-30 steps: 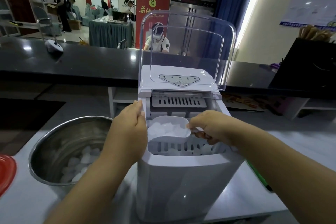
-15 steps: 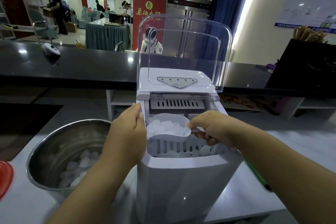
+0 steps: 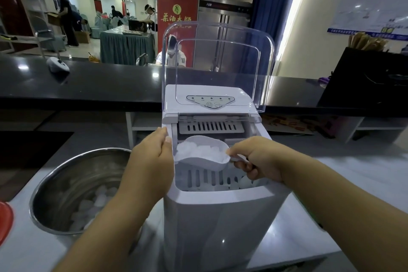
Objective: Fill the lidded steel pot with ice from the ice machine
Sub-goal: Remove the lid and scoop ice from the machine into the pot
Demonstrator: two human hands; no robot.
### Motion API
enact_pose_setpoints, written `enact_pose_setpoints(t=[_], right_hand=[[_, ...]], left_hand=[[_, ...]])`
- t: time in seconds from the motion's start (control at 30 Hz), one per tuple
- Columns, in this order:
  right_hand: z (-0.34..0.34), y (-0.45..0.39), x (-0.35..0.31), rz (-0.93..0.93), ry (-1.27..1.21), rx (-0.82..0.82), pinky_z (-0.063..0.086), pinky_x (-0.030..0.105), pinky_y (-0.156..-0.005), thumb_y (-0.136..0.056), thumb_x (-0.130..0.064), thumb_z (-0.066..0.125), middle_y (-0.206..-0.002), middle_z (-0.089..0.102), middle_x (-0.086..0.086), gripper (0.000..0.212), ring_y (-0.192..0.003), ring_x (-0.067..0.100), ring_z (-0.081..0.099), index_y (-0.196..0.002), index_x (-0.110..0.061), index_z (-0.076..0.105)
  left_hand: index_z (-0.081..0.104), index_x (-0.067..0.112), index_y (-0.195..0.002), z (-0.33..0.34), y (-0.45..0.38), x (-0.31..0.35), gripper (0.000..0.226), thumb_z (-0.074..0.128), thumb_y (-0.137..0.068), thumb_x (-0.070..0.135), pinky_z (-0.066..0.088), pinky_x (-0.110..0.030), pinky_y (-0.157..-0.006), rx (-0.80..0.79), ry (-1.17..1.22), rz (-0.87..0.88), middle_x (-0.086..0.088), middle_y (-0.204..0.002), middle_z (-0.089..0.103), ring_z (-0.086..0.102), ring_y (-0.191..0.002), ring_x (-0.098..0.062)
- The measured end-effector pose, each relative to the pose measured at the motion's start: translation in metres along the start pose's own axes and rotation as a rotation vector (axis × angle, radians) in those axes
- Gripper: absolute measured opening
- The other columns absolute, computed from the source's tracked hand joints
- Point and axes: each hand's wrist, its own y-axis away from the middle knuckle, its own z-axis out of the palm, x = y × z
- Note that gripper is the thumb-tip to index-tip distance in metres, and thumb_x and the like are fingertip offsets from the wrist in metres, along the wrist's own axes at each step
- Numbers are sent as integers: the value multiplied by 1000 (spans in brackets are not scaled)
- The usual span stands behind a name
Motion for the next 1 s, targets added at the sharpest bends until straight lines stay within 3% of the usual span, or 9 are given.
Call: enact_pose_setpoints(t=[0.07, 0.17, 0.3, 0.4, 0.47, 0.57, 0.67, 0.83, 1.0], right_hand=[[-3, 2, -2, 5, -40, 4, 26, 21, -44, -90, -20, 56, -60, 45, 5, 23, -50, 12, 30, -74, -6, 61], [-7, 7, -5, 6, -50, 6, 26, 20, -44, -91, -21, 55, -60, 44, 5, 21, -49, 11, 31, -79, -5, 62], [-8, 11, -4, -4, -75, 28, 24, 22, -46, -91, -21, 56, -61, 43, 5, 22, -50, 12, 29, -77, -5, 62], [-6, 15, -5, -24, -90, 63, 21, 23, -48, -91, -20, 57, -62, 43, 5, 22, -52, 12, 28, -76, -5, 62], [-3, 17, -9, -47, -105, 83, 20, 24, -49, -91, -20, 56, -60, 43, 4, 22, -53, 12, 28, -77, -5, 63], [2, 19, -17, -101, -134, 87, 22, 21, -44, -92, -22, 55, -57, 43, 2, 25, -51, 11, 28, -80, -3, 66], [13, 20, -32, -166, -151, 48, 23, 19, -41, -93, -25, 54, -55, 42, 0, 27, -49, 10, 28, -82, -4, 68], [45, 16, -60, -242, -74, 58, 29, 22, -45, -92, -26, 58, -62, 44, 4, 22, -55, 12, 33, -88, -6, 66], [74, 8, -77, -370, 98, 90, 36, 27, -54, -92, -28, 58, -51, 51, -2, 29, -55, 13, 40, -78, -4, 65]], left_hand=[[56, 10, -126, -2, -1, 0, 35, 36, -99, 18, 28, -15, -86, 17, -34, 1, 0, -125, 58, 49, -115, -18], [53, 9, -131, -4, -4, -3, 37, 36, -99, 19, 32, -22, -94, 13, -57, 17, -4, -133, 56, 48, -121, -19], [57, 10, -128, -5, -5, -7, 36, 38, -99, 19, 33, -22, -90, 43, -53, 23, -3, -127, 59, 51, -115, -17], [65, 11, -112, -7, -5, -10, 30, 38, -99, 18, 42, -28, -80, 53, -20, 48, -1, -108, 67, 57, -94, -14], [66, 20, -96, -11, -4, -13, 26, 40, -98, 20, 49, -33, -73, 58, -1, 61, 5, -89, 67, 59, -81, -12], [58, 36, -85, -22, -4, -19, 21, 45, -95, 23, 51, -35, -71, 106, -25, 63, 12, -79, 64, 60, -77, -9], [61, 29, -87, -39, -6, -32, 16, 49, -94, 21, 50, -35, -72, 170, -56, 28, 7, -78, 65, 61, -78, -16], [67, 16, -97, -72, -3, -58, 12, 57, -90, 18, 36, -14, -65, 226, -183, 13, 7, -82, 64, 58, -78, -11], [68, 8, -102, -97, -4, -90, 17, 62, -87, 13, 37, -21, -75, 246, -341, 18, -6, -97, 68, 60, -87, -20]])
